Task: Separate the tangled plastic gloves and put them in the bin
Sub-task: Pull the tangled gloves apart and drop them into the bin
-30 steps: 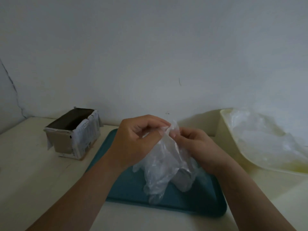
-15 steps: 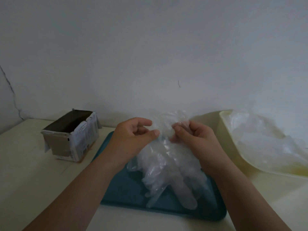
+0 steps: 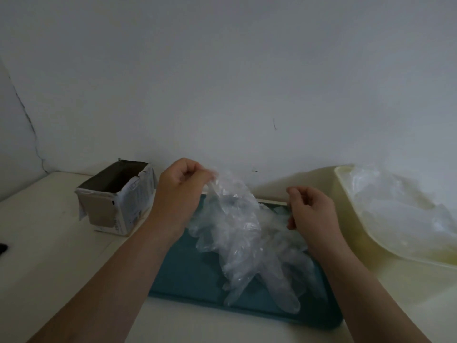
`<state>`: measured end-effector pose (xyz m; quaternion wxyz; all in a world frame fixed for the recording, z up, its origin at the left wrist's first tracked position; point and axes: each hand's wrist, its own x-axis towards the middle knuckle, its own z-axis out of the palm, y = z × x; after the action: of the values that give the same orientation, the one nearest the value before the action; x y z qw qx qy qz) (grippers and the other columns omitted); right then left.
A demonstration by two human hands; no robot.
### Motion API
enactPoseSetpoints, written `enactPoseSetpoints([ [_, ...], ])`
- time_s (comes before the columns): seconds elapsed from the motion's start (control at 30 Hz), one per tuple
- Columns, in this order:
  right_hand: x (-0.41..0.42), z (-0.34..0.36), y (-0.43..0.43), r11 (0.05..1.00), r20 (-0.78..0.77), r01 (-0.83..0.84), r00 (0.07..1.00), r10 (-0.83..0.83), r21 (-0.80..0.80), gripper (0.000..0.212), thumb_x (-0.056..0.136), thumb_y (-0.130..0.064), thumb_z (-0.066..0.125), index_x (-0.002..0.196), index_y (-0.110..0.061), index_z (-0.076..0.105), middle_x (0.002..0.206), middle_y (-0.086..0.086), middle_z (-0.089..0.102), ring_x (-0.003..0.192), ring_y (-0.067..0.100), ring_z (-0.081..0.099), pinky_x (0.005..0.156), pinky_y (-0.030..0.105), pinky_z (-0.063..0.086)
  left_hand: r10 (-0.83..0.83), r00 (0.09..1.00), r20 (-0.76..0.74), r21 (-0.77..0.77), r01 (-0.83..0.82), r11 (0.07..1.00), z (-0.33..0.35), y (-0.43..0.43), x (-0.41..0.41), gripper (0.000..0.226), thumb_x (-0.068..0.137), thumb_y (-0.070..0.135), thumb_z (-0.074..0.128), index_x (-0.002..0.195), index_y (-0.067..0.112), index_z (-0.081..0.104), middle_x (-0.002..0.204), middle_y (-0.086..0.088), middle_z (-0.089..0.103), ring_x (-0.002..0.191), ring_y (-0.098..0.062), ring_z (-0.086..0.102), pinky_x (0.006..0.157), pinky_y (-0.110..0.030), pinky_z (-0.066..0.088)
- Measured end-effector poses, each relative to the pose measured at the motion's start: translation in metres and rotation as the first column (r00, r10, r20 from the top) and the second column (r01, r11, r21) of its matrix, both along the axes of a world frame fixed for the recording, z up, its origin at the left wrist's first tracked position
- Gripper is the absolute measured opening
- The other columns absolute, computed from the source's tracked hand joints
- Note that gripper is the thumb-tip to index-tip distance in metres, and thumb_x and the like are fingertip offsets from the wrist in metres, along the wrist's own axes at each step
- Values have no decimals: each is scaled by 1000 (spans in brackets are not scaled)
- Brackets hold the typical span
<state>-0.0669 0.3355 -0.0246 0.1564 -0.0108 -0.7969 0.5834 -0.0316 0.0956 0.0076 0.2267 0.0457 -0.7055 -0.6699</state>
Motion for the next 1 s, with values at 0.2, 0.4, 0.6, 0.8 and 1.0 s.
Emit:
enactPoseSetpoints([
  [0.2, 11, 18, -3, 932, 66, -357, 930, 361, -65, 52, 91, -67, 51, 101, -24, 77, 105, -9, 78, 103, 10, 73, 96, 34, 56, -330, 940, -82, 154, 339, 928, 6, 5, 7, 15, 102, 6, 59, 88, 12, 58, 117, -9, 77, 102, -41, 70, 87, -43, 59],
  [0.4, 7, 13, -2, 787, 263, -544, 746, 613, -290, 79, 77, -86, 55, 124, -25, 72, 120, -5, 75, 117, 21, 70, 105, 45, 50, -497, 862, -96, 268, 503, 821, 9, 14, 18, 6, 95, 9, 61, 93, 5, 56, 111, -21, 76, 82, -27, 76, 67, -35, 62],
  [0.6, 13, 16, 1, 659, 89, -624, 694, 714, -421, 42, 95, -33, 72, 117, 2, 73, 119, 29, 70, 107, 40, 69, 101, 51, 53, -527, 848, 61, 107, 519, 848, -3, 19, 14, 5, 103, 6, 60, 100, 4, 57, 99, -17, 78, 84, -31, 75, 62, -37, 60],
  [0.8, 15, 24, -7, 922, -13, -352, 935, 355, -160, 23, 95, -22, 73, 89, 0, 75, 70, 11, 70, 51, 18, 55, 49, 30, 47, -452, 863, 225, 23, 459, 888, -11, 16, 7, 19, 97, 13, 72, 108, -1, 65, 93, -18, 78, 68, -29, 72, 57, -34, 58],
  [1.0, 7, 19, 2, 979, -56, -62, 997, 52, -195, 39, 96, -33, 72, 68, -8, 61, 48, -6, 50, 44, 9, 41, 54, 28, 38, -293, 921, 257, -128, 333, 934, -16, -1, -1, 8, 95, 9, 75, 99, 2, 74, 81, -13, 79, 58, -20, 65, 50, -27, 55],
])
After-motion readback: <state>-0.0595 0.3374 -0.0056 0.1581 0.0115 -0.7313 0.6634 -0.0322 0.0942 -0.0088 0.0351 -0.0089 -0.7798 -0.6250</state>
